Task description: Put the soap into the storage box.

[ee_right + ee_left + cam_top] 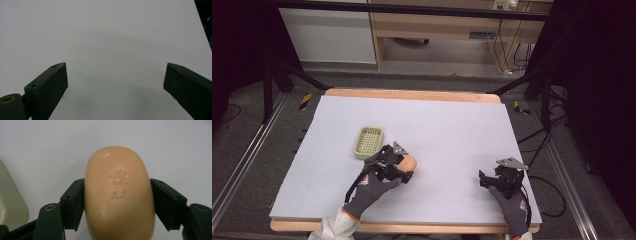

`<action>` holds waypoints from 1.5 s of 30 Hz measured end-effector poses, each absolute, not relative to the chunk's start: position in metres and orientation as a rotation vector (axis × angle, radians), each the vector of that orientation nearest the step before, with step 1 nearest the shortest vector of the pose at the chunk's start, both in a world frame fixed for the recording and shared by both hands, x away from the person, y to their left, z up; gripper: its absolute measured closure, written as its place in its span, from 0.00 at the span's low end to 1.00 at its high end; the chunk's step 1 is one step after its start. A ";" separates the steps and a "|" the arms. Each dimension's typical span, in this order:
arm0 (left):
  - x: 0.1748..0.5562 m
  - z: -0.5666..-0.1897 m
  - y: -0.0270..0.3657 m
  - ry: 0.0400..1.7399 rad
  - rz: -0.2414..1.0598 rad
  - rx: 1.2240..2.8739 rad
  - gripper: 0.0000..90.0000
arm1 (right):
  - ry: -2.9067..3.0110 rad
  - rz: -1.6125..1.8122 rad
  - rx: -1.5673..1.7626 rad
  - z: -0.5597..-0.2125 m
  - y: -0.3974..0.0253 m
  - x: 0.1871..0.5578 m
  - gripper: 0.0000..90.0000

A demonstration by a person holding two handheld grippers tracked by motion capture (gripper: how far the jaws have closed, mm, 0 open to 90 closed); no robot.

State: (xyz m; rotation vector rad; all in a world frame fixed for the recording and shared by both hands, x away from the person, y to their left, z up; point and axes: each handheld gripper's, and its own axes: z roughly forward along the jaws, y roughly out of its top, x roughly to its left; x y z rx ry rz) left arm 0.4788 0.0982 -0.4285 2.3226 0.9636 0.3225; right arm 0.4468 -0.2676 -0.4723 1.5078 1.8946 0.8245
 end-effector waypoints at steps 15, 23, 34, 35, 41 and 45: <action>0.476 -0.419 0.125 1.021 0.328 2.251 0.35 | 1.895 0.815 1.508 -0.473 -0.268 0.447 0.07; 0.479 -0.413 0.139 1.050 0.337 2.223 0.35 | 1.895 0.821 1.507 -0.473 -0.269 0.446 0.07; 0.483 -0.401 0.156 1.081 0.365 2.178 0.35 | 1.897 0.820 1.505 -0.473 -0.269 0.446 0.07; 0.483 -0.400 0.157 1.083 0.369 2.178 0.35 | 1.896 0.821 1.506 -0.473 -0.269 0.446 0.07; 0.490 -0.397 0.164 1.103 0.386 2.162 0.35 | 1.896 0.824 1.509 -0.473 -0.268 0.446 0.07; 0.495 -0.395 0.168 1.121 0.395 2.149 0.35 | 1.900 0.823 1.503 -0.473 -0.267 0.446 0.07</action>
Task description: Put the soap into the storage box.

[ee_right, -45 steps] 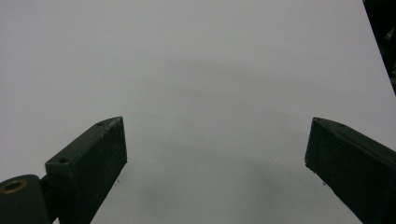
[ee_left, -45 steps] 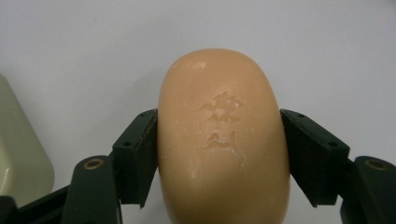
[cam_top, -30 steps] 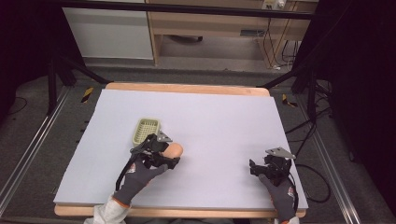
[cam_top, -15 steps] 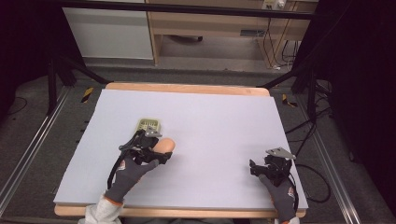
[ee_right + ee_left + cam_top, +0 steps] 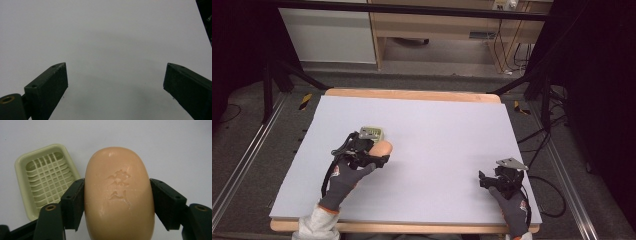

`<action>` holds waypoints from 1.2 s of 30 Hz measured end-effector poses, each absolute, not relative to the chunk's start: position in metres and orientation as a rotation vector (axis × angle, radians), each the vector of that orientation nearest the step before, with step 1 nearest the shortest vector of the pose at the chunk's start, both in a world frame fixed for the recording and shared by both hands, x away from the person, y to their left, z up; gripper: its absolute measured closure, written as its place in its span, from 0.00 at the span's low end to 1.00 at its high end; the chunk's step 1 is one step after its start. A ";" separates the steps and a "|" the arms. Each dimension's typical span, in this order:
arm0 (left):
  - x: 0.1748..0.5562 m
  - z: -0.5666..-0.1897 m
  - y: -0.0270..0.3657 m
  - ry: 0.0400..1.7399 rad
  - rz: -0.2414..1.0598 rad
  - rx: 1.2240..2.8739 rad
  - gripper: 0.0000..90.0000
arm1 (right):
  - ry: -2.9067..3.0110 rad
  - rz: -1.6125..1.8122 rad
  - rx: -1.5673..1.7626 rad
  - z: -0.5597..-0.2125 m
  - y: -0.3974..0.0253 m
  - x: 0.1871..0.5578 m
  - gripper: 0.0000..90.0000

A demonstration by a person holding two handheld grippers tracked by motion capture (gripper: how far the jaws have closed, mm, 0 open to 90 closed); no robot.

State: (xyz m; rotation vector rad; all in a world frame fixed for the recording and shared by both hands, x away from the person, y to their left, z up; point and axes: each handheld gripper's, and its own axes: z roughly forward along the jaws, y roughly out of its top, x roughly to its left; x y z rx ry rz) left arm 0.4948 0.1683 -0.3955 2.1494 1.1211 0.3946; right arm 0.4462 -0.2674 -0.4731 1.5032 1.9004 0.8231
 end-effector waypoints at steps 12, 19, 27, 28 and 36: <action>0.509 -0.394 0.176 1.163 0.411 2.126 0.35 | 1.898 0.822 1.504 -0.473 -0.267 0.447 0.07; 0.516 -0.396 0.179 1.185 0.410 2.117 0.35 | 1.896 0.821 1.505 -0.473 -0.267 0.447 0.07; 0.524 -0.397 0.183 1.209 0.412 2.106 0.35 | 1.899 0.816 1.503 -0.474 -0.267 0.448 0.07; 0.525 -0.397 0.184 1.210 0.414 2.107 0.35 | 1.901 0.816 1.501 -0.474 -0.267 0.448 0.07; 0.531 -0.395 0.187 1.227 0.428 2.094 0.35 | 1.903 0.815 1.500 -0.474 -0.267 0.448 0.07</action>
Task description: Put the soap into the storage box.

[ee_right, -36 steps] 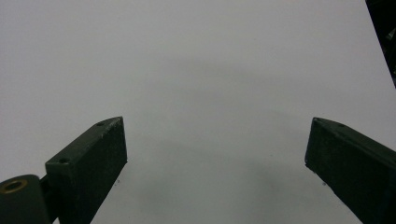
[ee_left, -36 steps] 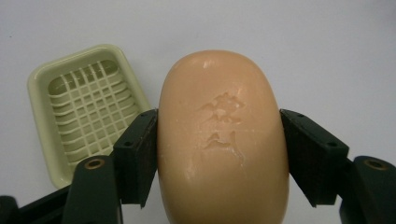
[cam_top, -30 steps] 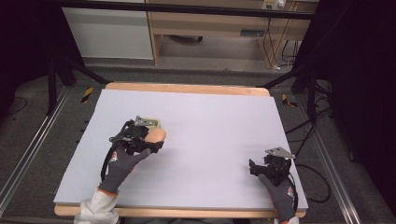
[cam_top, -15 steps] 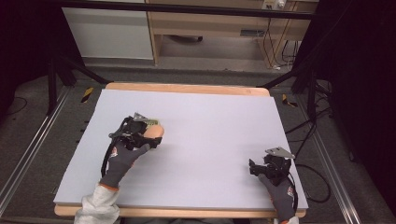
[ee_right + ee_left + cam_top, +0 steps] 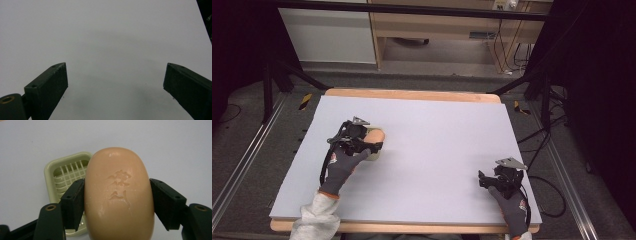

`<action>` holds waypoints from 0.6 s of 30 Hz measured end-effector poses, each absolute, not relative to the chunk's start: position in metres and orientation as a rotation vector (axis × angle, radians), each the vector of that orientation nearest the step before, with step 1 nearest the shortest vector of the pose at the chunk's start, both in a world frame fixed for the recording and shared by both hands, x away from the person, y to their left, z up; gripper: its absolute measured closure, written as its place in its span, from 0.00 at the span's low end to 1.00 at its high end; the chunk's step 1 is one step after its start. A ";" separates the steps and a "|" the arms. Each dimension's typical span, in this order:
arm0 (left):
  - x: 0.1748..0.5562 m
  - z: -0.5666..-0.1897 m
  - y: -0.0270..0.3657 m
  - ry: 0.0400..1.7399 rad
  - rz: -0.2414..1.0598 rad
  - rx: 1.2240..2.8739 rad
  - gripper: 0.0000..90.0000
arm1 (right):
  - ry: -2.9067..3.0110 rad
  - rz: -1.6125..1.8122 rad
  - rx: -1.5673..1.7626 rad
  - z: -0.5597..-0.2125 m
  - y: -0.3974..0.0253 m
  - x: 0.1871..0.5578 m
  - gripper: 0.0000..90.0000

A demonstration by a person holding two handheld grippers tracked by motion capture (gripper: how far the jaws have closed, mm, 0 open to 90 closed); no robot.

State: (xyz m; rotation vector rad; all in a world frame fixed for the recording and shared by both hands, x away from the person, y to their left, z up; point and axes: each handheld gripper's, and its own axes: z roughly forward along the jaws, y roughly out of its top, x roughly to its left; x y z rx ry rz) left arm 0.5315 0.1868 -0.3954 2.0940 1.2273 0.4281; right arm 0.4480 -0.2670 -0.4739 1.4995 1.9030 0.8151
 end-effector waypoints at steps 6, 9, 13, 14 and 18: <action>0.536 -0.396 0.189 1.245 0.444 2.079 0.35 | 1.901 0.816 1.507 -0.474 -0.267 0.448 0.07; 0.541 -0.397 0.191 1.257 0.448 2.078 0.35 | 1.897 0.819 1.511 -0.474 -0.267 0.448 0.07; 0.544 -0.399 0.192 1.272 0.452 2.075 0.35 | 1.898 0.823 1.514 -0.473 -0.267 0.448 0.06; 0.546 -0.400 0.193 1.280 0.454 2.069 0.35 | 1.898 0.823 1.514 -0.473 -0.267 0.448 0.06; 0.551 -0.404 0.193 1.296 0.455 2.067 0.35 | 1.897 0.822 1.511 -0.474 -0.266 0.448 0.07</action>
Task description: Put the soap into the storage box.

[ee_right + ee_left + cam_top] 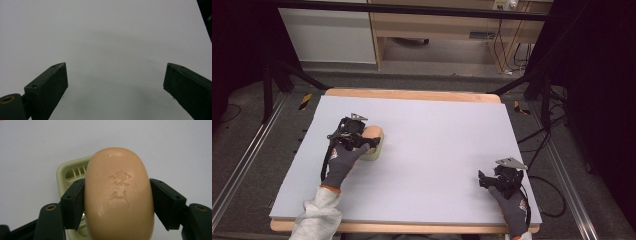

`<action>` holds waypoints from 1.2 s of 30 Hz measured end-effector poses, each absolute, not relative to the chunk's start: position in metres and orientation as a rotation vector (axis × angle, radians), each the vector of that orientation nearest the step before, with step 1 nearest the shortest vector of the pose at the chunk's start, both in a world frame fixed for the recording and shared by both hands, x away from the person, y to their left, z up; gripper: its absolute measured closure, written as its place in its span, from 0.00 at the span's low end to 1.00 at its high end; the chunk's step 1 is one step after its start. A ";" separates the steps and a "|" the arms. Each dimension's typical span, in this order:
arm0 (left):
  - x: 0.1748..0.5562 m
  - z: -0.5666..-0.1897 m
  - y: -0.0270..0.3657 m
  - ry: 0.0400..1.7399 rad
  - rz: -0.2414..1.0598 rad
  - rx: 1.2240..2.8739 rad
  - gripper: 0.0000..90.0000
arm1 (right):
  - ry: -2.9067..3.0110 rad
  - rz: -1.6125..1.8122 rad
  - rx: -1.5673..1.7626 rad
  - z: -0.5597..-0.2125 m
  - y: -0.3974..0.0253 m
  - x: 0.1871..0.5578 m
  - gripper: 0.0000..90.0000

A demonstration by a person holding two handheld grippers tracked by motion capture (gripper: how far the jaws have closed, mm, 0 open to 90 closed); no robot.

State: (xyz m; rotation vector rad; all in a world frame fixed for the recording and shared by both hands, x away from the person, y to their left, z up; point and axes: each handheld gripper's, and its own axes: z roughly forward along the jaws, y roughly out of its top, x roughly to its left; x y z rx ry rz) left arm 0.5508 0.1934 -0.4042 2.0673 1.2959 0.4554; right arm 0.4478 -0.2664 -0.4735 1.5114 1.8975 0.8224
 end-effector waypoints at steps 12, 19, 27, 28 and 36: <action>0.561 -0.419 0.199 1.327 0.455 2.082 0.35 | 1.896 0.836 1.502 -0.472 -0.266 0.447 0.06; 0.565 -0.426 0.200 1.348 0.465 2.086 0.35 | 1.897 0.835 1.498 -0.473 -0.266 0.447 0.06; 0.571 -0.436 0.198 1.361 0.460 2.095 0.35 | 1.897 0.833 1.500 -0.473 -0.266 0.447 0.06; 0.571 -0.436 0.198 1.361 0.460 2.095 0.35 | 1.897 0.833 1.500 -0.473 -0.266 0.447 0.06; 0.572 -0.443 0.200 1.375 0.462 2.091 0.35 | 1.899 0.832 1.501 -0.473 -0.266 0.447 0.06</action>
